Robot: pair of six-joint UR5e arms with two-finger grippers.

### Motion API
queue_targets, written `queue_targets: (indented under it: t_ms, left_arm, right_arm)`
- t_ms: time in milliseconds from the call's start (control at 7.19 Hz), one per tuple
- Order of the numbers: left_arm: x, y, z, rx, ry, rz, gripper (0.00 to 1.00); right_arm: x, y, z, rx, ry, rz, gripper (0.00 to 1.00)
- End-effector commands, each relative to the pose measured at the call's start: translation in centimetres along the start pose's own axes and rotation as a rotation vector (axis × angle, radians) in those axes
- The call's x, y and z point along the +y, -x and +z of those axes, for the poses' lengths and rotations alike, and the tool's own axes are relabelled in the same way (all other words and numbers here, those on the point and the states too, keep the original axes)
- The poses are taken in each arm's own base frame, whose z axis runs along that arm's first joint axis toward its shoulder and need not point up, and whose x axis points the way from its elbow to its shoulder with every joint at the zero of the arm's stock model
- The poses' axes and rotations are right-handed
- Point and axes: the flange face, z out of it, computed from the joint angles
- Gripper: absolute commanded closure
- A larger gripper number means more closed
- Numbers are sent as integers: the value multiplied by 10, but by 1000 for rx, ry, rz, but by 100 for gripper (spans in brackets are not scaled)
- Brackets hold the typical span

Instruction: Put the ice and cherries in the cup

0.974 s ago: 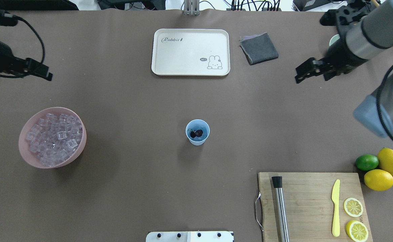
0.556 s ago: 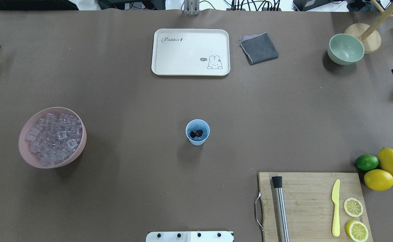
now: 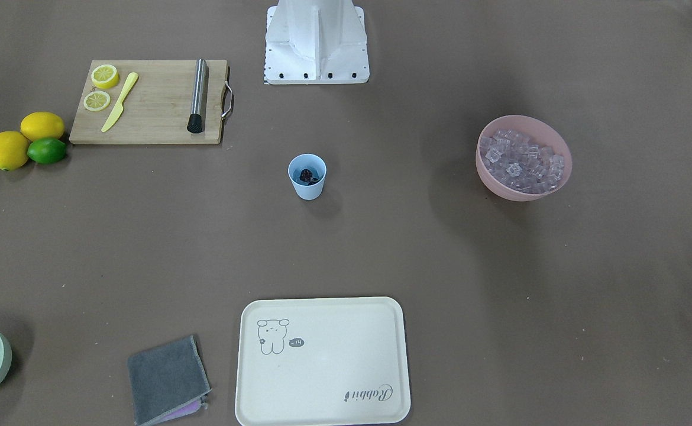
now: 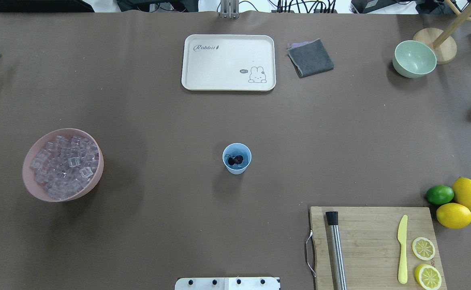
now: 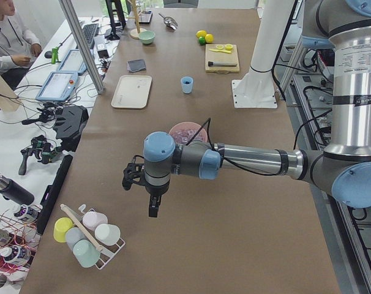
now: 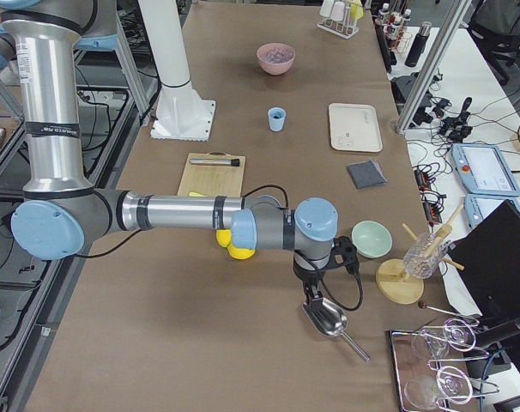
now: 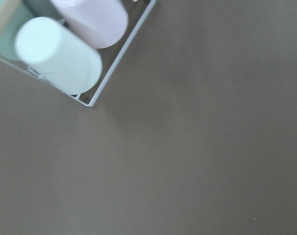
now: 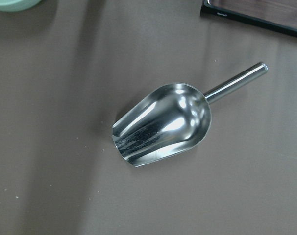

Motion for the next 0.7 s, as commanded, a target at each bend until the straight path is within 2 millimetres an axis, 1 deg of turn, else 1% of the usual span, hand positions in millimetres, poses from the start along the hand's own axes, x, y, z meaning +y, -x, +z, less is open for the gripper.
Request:
queue_targets:
  t_ms: [0, 139, 278, 417, 556]
  left_arm:
    - [7, 4, -6, 7, -5, -19, 3]
    - [2, 1, -2, 25, -1, -12, 3]
    - [4, -2, -7, 19, -17, 6, 3]
    - [4, -8, -16, 17, -33, 13, 3]
    - [9, -6, -15, 23, -25, 1, 3]
  right_arm:
    - [3, -6, 1, -4, 0, 2, 0]
    - [0, -4, -2, 0, -9, -12, 0]
    - [-4, 3, -1, -2, -8, -26, 0]
    - [-5, 5, -4, 1, -13, -31, 0]
    - [-2, 4, -2, -2, -10, -28, 0]
